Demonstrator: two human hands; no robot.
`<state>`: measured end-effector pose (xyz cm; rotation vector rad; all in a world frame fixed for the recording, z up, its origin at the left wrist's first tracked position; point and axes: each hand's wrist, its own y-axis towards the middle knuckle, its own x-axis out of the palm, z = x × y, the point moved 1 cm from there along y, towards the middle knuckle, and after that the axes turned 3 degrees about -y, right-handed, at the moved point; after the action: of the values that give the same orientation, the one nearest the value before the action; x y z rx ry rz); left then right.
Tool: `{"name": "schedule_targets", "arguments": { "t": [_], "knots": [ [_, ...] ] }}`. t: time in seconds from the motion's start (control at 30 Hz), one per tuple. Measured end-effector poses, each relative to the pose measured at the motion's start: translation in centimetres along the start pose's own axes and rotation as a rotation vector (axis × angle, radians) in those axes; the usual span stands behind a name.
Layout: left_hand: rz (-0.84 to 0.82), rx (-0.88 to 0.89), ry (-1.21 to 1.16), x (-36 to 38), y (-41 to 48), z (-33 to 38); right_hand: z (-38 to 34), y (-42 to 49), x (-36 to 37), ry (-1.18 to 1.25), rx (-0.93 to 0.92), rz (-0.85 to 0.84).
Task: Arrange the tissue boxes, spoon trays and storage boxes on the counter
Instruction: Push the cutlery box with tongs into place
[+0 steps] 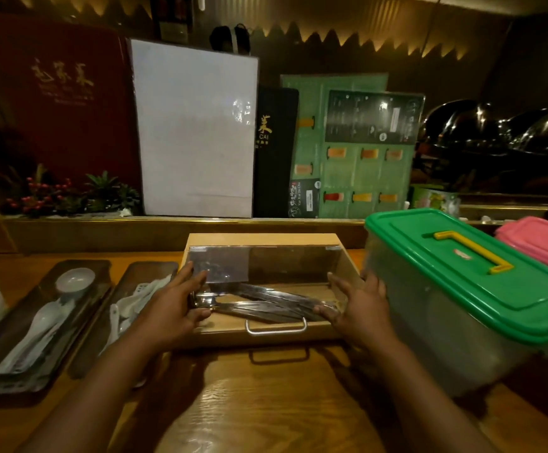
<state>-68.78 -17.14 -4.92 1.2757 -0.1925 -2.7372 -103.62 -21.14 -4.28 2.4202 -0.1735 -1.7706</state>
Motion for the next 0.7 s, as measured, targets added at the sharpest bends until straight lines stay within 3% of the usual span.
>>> {"name": "schedule_targets", "arguments": {
  "t": [0.33, 0.5, 0.7],
  "knots": [
    [-0.035, 0.025, -0.017, -0.5, -0.2, -0.5, -0.6, -2.6, -0.2, 0.008, 0.014, 0.065],
    [-0.036, 0.029, -0.001, -0.3, -0.1, -0.9, -0.5, -2.6, -0.3, 0.03, 0.005, 0.003],
    [-0.055, 0.03, 0.057, 0.0, -0.4, -1.2, 1.4, -4.2, -4.5, 0.071, -0.019, 0.073]
  ]
}}
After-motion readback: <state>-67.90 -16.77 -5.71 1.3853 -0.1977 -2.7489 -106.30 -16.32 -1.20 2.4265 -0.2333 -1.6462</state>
